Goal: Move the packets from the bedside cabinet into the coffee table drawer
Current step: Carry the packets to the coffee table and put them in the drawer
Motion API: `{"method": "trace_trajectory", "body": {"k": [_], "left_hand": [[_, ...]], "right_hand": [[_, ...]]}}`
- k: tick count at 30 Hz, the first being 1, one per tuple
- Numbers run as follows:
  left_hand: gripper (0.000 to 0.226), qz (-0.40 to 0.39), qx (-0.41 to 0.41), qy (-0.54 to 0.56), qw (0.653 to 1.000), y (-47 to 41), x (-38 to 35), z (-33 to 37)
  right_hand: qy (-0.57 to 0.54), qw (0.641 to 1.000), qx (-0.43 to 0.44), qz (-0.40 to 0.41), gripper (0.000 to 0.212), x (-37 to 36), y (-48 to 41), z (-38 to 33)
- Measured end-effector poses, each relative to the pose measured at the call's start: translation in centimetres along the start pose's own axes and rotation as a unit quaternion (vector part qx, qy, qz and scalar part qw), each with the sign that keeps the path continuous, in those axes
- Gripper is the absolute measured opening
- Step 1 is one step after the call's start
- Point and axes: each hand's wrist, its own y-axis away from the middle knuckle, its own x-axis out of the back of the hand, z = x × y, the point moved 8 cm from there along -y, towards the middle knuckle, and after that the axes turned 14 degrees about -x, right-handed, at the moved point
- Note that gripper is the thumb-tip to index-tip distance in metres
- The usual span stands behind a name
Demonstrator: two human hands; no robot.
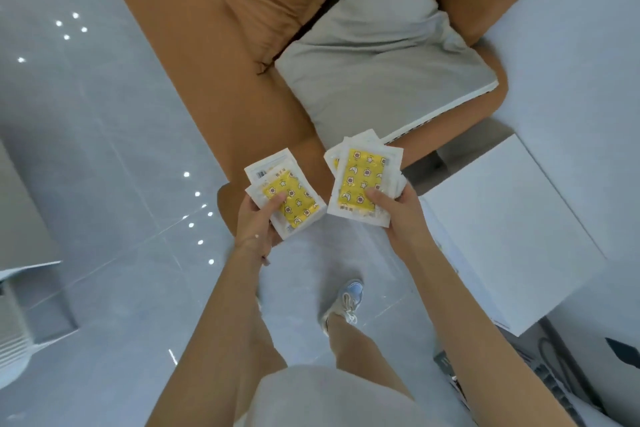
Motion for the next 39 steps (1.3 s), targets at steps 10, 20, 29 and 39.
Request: {"method": "trace_trajectory", "body": {"k": [10,20,29,39], "left_hand": [[0.038,0.055,-0.038,0.021,0.998,-2.6,22.3,10.6],[0.028,0.156,-0.062,0.05,0.985,-4.2,40.1,14.9],[0.022,0.26,-0.089,0.149,0.95,-6.8,49.3,17.7],[0.026,0.353,-0.106,0.224,0.902,-12.9,55.9,24.2]], "right_hand": [[0.058,0.997,0.006,-0.054,0.035,-23.3,-0.6,6.3],[0.16,0.98,-0.036,-0.113,0.043,-40.9,-2.3,12.7],[0.262,0.955,-0.04,-0.13,0.036,-53.8,-6.6,14.2],[0.413,0.89,-0.056,-0.184,0.041,-70.1,-12.8,12.1]]}}
